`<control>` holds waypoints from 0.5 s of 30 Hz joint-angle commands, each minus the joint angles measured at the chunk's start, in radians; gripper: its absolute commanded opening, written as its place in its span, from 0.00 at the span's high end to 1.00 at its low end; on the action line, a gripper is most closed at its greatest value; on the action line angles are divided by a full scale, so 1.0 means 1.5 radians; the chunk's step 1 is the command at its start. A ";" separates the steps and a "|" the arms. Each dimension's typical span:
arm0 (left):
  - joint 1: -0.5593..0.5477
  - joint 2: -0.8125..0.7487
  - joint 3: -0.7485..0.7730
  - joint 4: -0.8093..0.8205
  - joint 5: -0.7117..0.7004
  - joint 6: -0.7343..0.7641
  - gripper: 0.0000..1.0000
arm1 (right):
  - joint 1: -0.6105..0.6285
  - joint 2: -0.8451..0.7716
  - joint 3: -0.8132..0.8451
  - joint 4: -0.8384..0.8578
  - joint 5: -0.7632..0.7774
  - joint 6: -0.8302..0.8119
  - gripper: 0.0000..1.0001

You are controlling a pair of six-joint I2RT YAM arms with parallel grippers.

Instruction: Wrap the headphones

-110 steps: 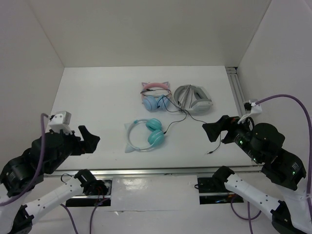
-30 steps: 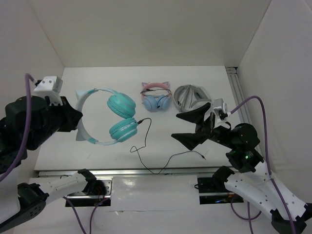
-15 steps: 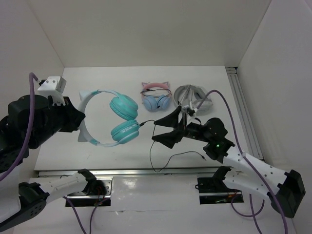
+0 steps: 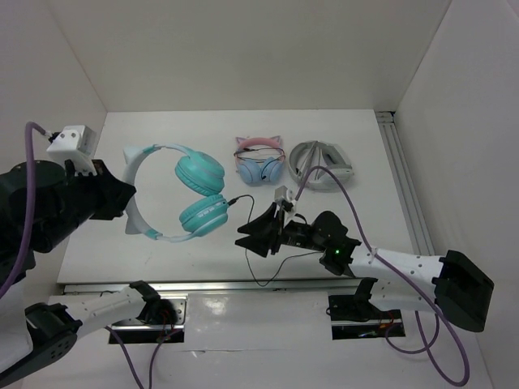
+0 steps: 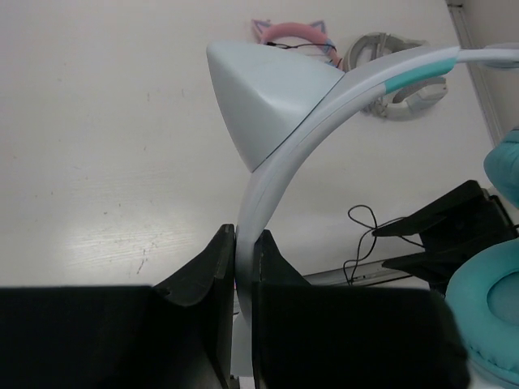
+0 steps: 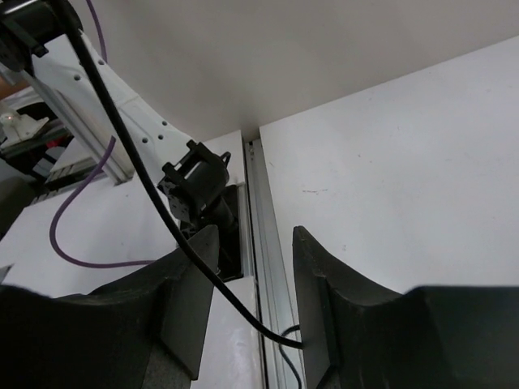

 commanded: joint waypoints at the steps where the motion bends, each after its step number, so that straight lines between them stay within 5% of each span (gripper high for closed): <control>1: 0.004 -0.012 0.050 0.054 -0.004 -0.042 1.00 | 0.015 0.008 -0.024 0.099 0.053 -0.021 0.51; 5: 0.004 -0.012 0.044 0.054 -0.004 -0.048 1.00 | 0.015 0.021 -0.038 0.126 0.072 -0.021 0.61; 15: 0.004 -0.018 0.044 0.054 -0.061 -0.068 1.00 | 0.015 0.042 -0.080 0.156 0.099 -0.021 0.63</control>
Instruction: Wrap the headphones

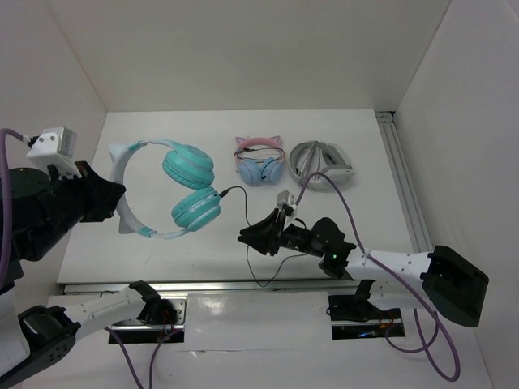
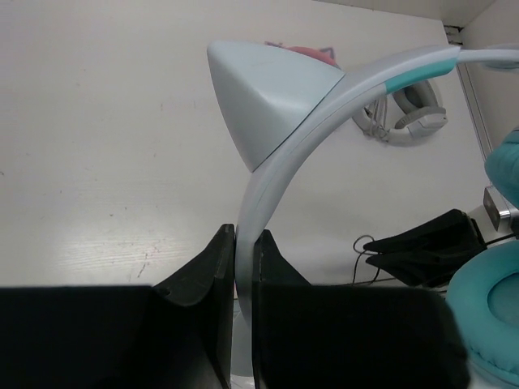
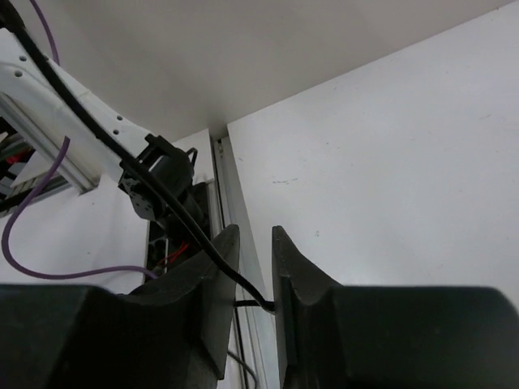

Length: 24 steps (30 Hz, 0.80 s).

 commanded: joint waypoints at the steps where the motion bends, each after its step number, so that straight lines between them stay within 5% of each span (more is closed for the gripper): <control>1: 0.004 -0.007 0.013 0.058 -0.033 -0.047 1.00 | 0.004 0.003 -0.020 0.066 0.022 -0.011 0.72; 4: 0.004 -0.013 -0.008 0.058 -0.078 -0.072 1.00 | 0.013 -0.005 -0.026 0.042 0.066 -0.005 1.00; 7: 0.004 -0.020 -0.048 0.058 -0.146 -0.098 1.00 | 0.049 -0.039 -0.005 -0.064 0.140 -0.021 1.00; 10: 0.004 -0.020 -0.124 0.058 -0.236 -0.137 1.00 | 0.137 -0.069 0.043 -0.218 0.328 -0.028 1.00; 14: 0.010 0.026 -0.230 0.058 -0.330 -0.145 1.00 | 0.292 -0.095 0.127 -0.428 0.716 -0.010 1.00; 18: -0.001 0.055 -0.304 0.107 -0.305 -0.073 1.00 | 0.408 -0.095 0.247 -0.684 1.011 0.057 1.00; 19: -0.001 0.055 -0.318 0.139 -0.291 -0.059 1.00 | 0.426 -0.080 0.308 -0.825 1.061 0.090 1.00; 22: -0.007 0.027 -0.410 0.202 -0.235 0.049 1.00 | 0.457 -0.046 0.445 -1.149 1.157 0.286 1.00; 24: -0.037 0.011 -0.456 0.263 -0.186 0.091 1.00 | 0.464 -0.032 0.486 -1.222 1.179 0.306 1.00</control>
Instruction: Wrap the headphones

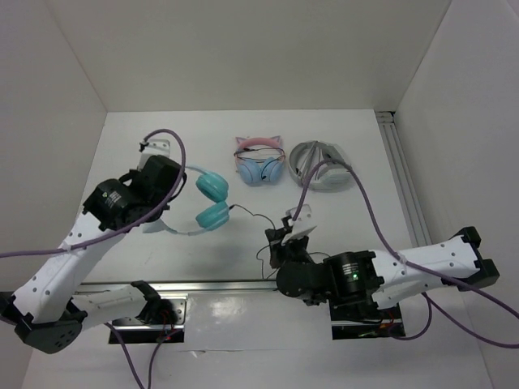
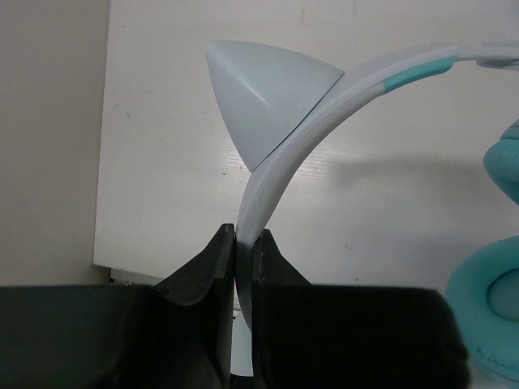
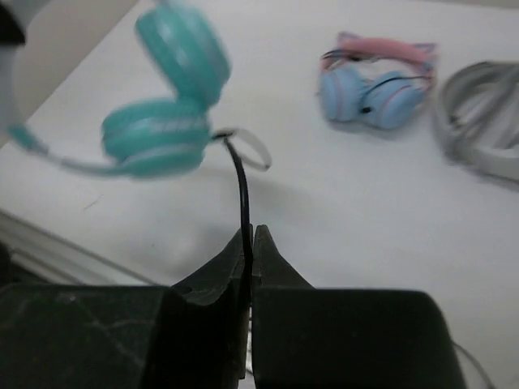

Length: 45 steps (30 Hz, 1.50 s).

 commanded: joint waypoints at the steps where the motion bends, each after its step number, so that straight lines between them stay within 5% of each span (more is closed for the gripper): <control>1: -0.035 -0.058 -0.052 0.132 0.057 0.100 1.00 | 0.008 0.024 0.089 -0.319 0.205 0.106 1.00; 7: -0.155 -0.067 -0.120 0.179 0.152 0.162 1.00 | 0.029 -0.011 0.059 -0.011 0.197 -0.368 1.00; 13: -0.252 -0.055 -0.141 0.206 0.222 0.206 1.00 | 0.029 -0.126 0.003 0.118 0.121 -0.515 1.00; 21: -0.357 0.064 -0.133 0.172 0.113 0.167 1.00 | 0.029 -0.094 0.026 0.105 0.109 -0.534 1.00; 34: -0.385 -0.009 -0.188 0.261 0.343 0.225 1.00 | 0.021 -0.116 -0.036 0.209 0.038 -0.541 1.00; 39: -0.385 -0.035 -0.212 0.310 0.487 0.266 1.00 | -0.047 -0.116 -0.057 0.224 -0.048 -0.515 1.00; 45: -0.385 -0.035 -0.205 0.310 0.516 0.273 1.00 | -0.156 -0.066 -0.050 0.191 -0.164 -0.463 1.00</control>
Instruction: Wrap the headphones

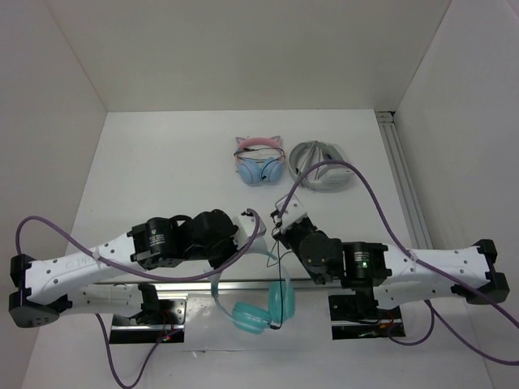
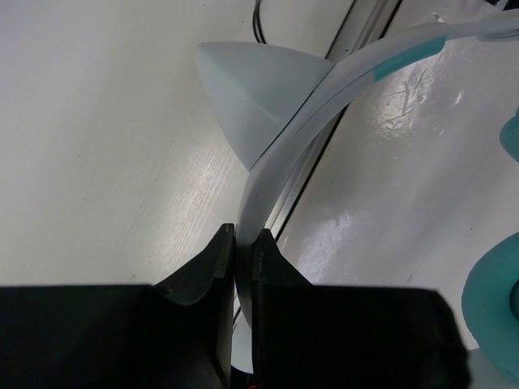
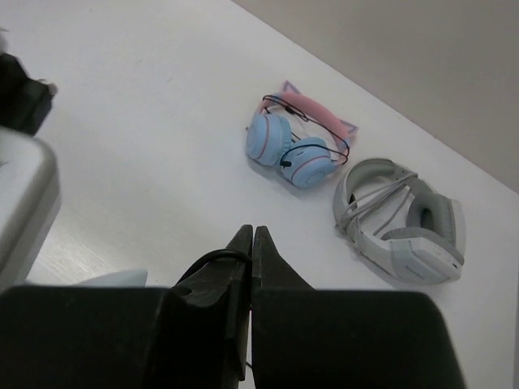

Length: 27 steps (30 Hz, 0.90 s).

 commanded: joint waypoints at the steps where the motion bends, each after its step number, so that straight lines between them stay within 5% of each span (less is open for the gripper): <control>1: -0.005 -0.016 0.009 0.039 0.092 0.039 1.00 | -0.058 0.030 0.011 0.026 -0.078 0.049 1.00; 8: -0.005 -0.049 0.027 0.039 0.078 0.039 1.00 | -0.138 0.072 0.011 -0.011 -0.174 0.116 1.00; 19: -0.005 -0.160 0.073 0.078 0.067 0.019 1.00 | -0.151 0.053 -0.049 -0.004 -0.275 0.158 1.00; 25: -0.005 -0.173 0.100 0.090 0.037 0.005 1.00 | -0.157 -0.001 -0.102 0.096 -0.384 0.142 1.00; 27: -0.005 -0.173 0.100 0.098 0.030 -0.001 1.00 | -0.157 -0.017 -0.145 0.144 -0.430 0.130 0.92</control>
